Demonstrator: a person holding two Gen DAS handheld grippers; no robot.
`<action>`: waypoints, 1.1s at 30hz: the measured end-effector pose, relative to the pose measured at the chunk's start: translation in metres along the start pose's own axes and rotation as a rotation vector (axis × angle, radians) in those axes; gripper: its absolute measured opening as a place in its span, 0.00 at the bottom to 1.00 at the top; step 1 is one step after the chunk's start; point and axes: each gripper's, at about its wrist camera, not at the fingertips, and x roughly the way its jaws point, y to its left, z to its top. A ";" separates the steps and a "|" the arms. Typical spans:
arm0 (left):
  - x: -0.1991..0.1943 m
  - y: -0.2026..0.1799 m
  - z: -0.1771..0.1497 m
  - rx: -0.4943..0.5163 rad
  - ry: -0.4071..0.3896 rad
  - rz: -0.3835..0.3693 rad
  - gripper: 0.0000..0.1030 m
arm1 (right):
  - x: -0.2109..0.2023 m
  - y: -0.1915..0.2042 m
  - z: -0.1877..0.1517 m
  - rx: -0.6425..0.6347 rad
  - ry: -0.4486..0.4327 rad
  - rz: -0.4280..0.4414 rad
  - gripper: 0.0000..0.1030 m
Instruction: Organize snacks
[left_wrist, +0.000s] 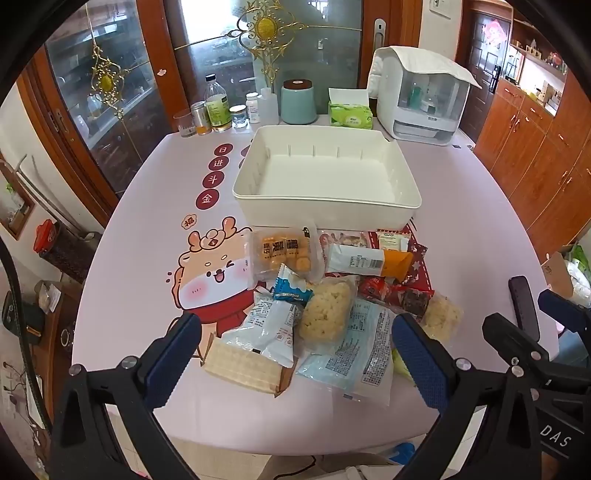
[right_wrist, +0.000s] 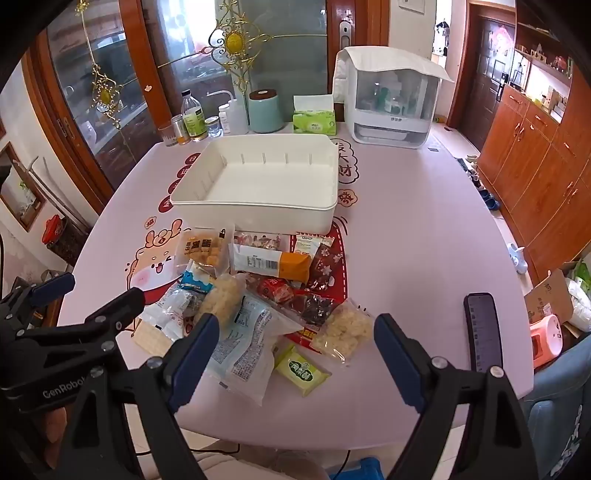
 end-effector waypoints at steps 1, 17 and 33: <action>0.000 -0.001 0.001 0.001 0.004 0.002 0.99 | 0.001 0.001 0.000 -0.007 0.000 -0.011 0.84; 0.001 0.008 0.001 -0.003 -0.002 -0.023 0.94 | 0.001 0.010 0.000 -0.006 0.000 0.000 0.84; -0.001 0.012 0.002 0.000 -0.002 -0.023 0.94 | -0.002 0.018 -0.002 -0.025 -0.014 0.005 0.84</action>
